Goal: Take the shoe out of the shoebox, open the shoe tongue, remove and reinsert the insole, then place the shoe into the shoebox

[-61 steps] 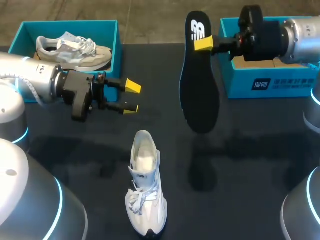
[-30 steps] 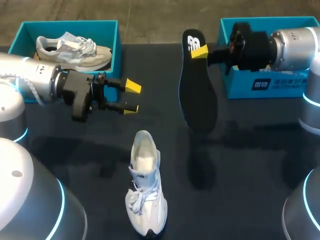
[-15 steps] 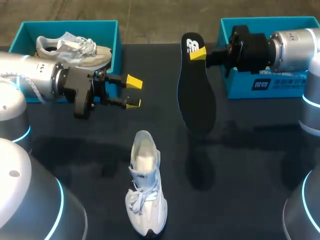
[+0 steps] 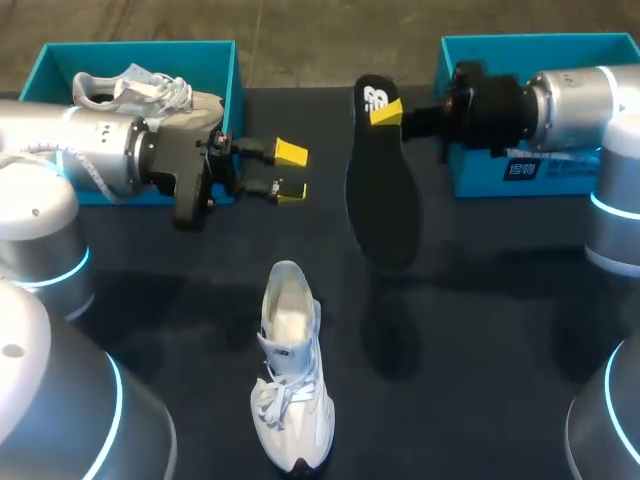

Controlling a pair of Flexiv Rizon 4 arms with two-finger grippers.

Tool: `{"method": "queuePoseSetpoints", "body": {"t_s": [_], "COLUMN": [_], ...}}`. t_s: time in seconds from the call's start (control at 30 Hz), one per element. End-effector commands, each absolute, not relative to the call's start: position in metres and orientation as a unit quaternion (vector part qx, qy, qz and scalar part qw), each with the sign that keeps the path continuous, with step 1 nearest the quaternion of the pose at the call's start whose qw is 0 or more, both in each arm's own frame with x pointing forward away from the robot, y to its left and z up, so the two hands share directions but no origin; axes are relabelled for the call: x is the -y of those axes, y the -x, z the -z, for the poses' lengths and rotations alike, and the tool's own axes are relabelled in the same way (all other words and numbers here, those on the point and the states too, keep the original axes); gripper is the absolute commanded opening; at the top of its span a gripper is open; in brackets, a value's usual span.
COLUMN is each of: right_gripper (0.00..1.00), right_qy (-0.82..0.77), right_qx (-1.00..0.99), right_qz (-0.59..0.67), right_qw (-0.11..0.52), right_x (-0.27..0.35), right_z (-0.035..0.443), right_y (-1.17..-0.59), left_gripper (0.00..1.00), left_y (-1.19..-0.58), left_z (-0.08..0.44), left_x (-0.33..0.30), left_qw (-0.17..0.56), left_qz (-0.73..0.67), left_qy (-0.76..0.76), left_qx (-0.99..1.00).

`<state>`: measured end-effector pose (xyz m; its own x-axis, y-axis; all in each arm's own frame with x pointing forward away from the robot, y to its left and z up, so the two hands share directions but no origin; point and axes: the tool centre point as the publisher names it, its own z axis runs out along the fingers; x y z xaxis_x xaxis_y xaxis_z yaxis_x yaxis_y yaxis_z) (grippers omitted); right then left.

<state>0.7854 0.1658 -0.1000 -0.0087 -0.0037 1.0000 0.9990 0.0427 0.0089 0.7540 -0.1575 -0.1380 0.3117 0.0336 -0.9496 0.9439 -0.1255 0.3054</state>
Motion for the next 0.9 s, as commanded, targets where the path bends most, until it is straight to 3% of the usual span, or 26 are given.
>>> {"method": "queuePoseSetpoints", "body": {"t_s": [0.03,0.87,0.9], "right_gripper": [0.0,0.0,0.0], "right_qy": [0.485,0.499,0.499], "right_qx": [0.51,0.486,0.486], "right_qz": [0.489,0.506,0.506], "right_qw": [0.515,0.509,0.509], "right_x": [-0.179,-0.196,-0.196], "right_z": [0.109,0.124,0.124], "right_y": [-0.793,-0.8,-0.8], "left_gripper": [1.0,1.0,0.93], "left_y": [-0.76,-0.767,-0.768], "left_z": [0.137,0.132,0.133], "left_x": [0.165,0.197,0.197], "left_qw": [0.537,0.558,0.558], "left_qz": [0.437,0.442,0.444], "left_qy": [-0.607,-0.579,-0.576], "left_qx": [-0.391,-0.397,-0.399]}}
